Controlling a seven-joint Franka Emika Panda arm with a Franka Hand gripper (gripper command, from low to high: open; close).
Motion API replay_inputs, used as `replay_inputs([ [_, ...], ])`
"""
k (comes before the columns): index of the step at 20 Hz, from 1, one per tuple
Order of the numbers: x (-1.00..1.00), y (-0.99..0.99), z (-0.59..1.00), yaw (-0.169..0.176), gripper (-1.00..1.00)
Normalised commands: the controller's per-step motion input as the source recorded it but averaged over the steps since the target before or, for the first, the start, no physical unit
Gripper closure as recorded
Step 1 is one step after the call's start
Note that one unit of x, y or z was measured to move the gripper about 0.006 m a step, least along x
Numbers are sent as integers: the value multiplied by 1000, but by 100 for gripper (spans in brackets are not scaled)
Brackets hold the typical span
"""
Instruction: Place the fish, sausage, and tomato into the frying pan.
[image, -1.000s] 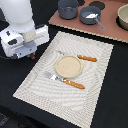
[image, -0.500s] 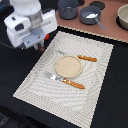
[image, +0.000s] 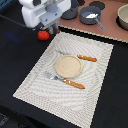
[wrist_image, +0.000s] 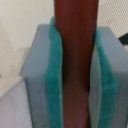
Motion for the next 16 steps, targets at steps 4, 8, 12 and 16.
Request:
replay_inputs([
  [4, 1000, 647, 1000, 0, 100],
  [8, 970, 719, 849, 0, 100],
  [12, 906, 769, 507, 0, 100],
  [16, 840, 781, 203, 0, 100],
])
